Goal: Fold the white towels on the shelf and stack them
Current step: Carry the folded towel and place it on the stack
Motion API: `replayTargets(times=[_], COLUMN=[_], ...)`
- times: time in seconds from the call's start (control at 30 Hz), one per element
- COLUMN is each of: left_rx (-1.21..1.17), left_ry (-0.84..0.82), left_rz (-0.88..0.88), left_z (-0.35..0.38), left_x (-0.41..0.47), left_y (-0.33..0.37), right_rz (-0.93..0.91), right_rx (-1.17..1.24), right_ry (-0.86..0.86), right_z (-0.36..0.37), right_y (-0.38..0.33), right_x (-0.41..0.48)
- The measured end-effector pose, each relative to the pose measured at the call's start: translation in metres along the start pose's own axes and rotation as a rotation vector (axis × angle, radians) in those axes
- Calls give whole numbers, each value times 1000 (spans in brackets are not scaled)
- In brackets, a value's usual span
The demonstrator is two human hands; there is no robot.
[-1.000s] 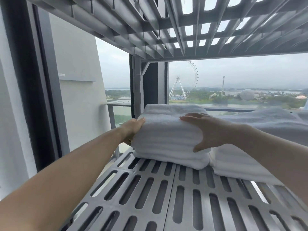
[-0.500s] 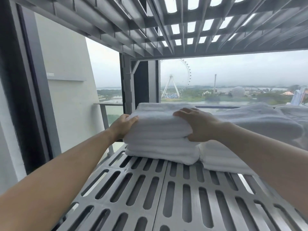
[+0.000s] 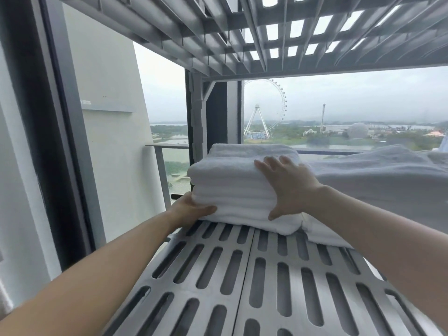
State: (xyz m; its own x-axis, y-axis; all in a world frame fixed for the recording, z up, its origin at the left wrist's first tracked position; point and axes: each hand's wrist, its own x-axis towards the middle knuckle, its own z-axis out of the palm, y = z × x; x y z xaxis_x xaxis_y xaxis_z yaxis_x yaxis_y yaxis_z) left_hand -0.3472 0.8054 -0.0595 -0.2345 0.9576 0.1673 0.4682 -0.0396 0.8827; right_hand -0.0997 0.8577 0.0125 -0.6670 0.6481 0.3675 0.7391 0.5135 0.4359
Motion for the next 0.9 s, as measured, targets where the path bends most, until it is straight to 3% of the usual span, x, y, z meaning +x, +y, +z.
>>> replayTargets(times=[0.43,0.6,0.9], left_rx=[268,343,123], left_ry=[233,240,359], left_rz=[35,21,-89], left_z=[2,-9,2], left_x=[9,4,-18], left_y=[-4,-6,-16], right_rz=[-17,-44,-31], right_rx=[19,55,113], right_ry=[157,178,152], right_z=[9,8,7], right_y=[-33,-43,-11], right_x=[14,16,3])
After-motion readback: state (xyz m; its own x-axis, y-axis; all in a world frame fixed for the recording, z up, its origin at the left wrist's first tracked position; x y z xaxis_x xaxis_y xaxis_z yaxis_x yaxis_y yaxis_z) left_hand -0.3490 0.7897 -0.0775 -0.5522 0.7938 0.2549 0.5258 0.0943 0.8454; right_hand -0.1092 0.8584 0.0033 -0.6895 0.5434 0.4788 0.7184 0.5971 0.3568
